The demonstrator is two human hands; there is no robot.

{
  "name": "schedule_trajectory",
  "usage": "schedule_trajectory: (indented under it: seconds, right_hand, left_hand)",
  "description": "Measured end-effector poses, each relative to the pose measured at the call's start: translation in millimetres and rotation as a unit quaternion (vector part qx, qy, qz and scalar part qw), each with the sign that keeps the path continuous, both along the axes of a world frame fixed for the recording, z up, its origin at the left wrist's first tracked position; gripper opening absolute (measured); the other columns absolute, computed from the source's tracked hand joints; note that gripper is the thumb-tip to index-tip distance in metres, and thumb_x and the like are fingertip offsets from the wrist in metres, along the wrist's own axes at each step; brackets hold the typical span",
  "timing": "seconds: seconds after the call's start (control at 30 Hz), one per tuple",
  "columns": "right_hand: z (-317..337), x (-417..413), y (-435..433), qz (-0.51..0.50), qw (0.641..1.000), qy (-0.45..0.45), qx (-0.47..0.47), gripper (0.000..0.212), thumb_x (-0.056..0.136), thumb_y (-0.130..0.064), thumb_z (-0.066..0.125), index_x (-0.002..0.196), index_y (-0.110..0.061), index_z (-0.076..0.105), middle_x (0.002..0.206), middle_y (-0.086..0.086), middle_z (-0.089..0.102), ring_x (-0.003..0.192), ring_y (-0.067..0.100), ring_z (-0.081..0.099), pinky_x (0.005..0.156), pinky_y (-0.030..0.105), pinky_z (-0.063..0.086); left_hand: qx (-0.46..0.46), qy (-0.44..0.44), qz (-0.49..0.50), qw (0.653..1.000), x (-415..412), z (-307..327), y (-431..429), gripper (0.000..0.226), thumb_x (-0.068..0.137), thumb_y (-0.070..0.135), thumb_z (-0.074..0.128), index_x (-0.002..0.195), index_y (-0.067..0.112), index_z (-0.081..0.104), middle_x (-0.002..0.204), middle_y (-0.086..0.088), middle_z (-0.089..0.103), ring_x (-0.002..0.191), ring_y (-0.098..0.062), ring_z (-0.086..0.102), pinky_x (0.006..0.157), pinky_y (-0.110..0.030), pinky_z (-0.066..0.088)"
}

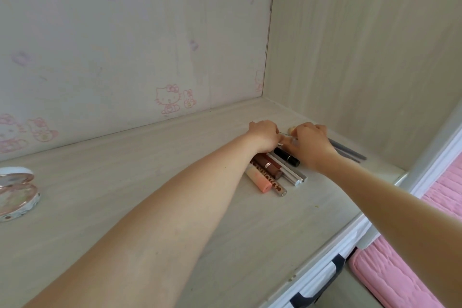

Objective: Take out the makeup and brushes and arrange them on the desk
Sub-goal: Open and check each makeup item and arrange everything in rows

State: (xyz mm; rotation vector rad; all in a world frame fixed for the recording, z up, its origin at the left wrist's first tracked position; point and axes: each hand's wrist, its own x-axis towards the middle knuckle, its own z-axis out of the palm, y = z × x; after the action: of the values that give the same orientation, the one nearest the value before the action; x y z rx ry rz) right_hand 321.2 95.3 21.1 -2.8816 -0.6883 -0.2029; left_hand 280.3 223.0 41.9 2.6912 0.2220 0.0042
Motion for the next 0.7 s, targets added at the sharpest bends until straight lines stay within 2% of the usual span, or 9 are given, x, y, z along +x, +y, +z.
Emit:
schedule_trajectory:
  seconds: [0.07, 0.17, 0.23, 0.3, 0.37, 0.5, 0.6, 0.7]
  right_hand:
    - [3, -6, -1, -0.007, 0.999, 0.009, 0.032, 0.033, 0.094, -0.046, 0.045, 0.098, -0.015, 0.055, 0.105, 0.007, 0.054, 0.109, 0.029, 0.043, 0.093, 0.033, 0.031]
    - [9, -18, -5, -0.005, 0.994, 0.007, 0.108, 0.045, 0.089, -0.041, 0.059, 0.120, -0.010, 0.050, 0.117, 0.009, 0.054, 0.117, 0.029, 0.038, 0.096, 0.036, 0.037]
    - [14, -26, -8, 0.003, 0.985, 0.003, 0.172, 0.049, 0.085, -0.033, 0.067, 0.125, -0.012, 0.047, 0.120, 0.007, 0.053, 0.118, 0.026, 0.041, 0.093, 0.036, 0.040]
    - [18, -33, -11, 0.019, 0.973, -0.012, 0.231, 0.048, 0.083, -0.028, 0.071, 0.123, -0.014, 0.048, 0.118, 0.004, 0.055, 0.113, 0.023, 0.047, 0.086, 0.029, 0.040]
    - [23, -42, -11, 0.037, 0.961, -0.026, 0.273, 0.047, 0.082, -0.026, 0.073, 0.122, -0.015, 0.051, 0.114, 0.002, 0.058, 0.109, 0.019, 0.050, 0.083, 0.025, 0.037]
    - [34, -67, -6, 0.070, 0.954, -0.042, 0.288, 0.047, 0.082, -0.026, 0.072, 0.123, -0.016, 0.051, 0.114, -0.002, 0.059, 0.111, 0.017, 0.051, 0.086, 0.024, 0.036]
    - [38, -88, -2, 0.094, 0.953, -0.049, 0.285, 0.049, 0.083, -0.030, 0.070, 0.127, -0.020, 0.050, 0.115, -0.006, 0.059, 0.113, 0.017, 0.050, 0.088, 0.023, 0.033]
    - [43, -114, 4, 0.120, 0.948, -0.073, 0.285, 0.046, 0.083, -0.034, 0.069, 0.125, -0.021, 0.055, 0.115, -0.006, 0.061, 0.112, 0.017, 0.051, 0.086, 0.022, 0.032]
  left_hand:
    - [-0.050, -0.017, 0.012, 0.999, -2, 0, -3, 0.033, 0.099, 0.026, 0.043, 0.122, 0.007, 0.058, 0.124, -0.015, 0.057, 0.122, -0.030, 0.043, 0.096, -0.034, 0.037]
    - [-0.133, -0.073, 0.031, 0.988, -4, -1, -6, 0.026, 0.097, 0.021, 0.047, 0.118, 0.008, 0.055, 0.120, -0.013, 0.057, 0.109, -0.025, 0.051, 0.082, -0.031, 0.045]
    - [-0.210, -0.117, 0.048, 0.970, -8, 3, -7, 0.024, 0.096, 0.023, 0.051, 0.117, 0.013, 0.053, 0.118, -0.008, 0.058, 0.097, -0.019, 0.054, 0.067, -0.024, 0.041]
    - [-0.271, -0.152, 0.066, 0.948, -15, 10, -8, 0.021, 0.094, 0.023, 0.055, 0.114, 0.015, 0.054, 0.112, -0.006, 0.060, 0.091, -0.017, 0.055, 0.059, -0.019, 0.037]
    - [-0.319, -0.181, 0.083, 0.926, -24, 17, -6, 0.016, 0.092, 0.020, 0.059, 0.107, 0.016, 0.057, 0.108, -0.006, 0.063, 0.091, -0.019, 0.058, 0.062, -0.021, 0.040]
    - [-0.416, -0.192, 0.105, 0.883, -53, 25, 5, 0.010, 0.086, 0.014, 0.065, 0.092, 0.020, 0.060, 0.102, -0.011, 0.068, 0.091, -0.025, 0.067, 0.082, -0.038, 0.056]
    - [-0.505, -0.179, 0.094, 0.839, -86, 33, 11, 0.014, 0.087, 0.008, 0.065, 0.101, 0.009, 0.061, 0.103, -0.016, 0.067, 0.089, -0.026, 0.069, 0.078, -0.032, 0.058]
    - [-0.581, -0.165, 0.088, 0.792, -125, 41, 18, 0.017, 0.090, 0.010, 0.064, 0.105, 0.002, 0.062, 0.096, -0.016, 0.067, 0.079, -0.023, 0.068, 0.072, -0.029, 0.058]
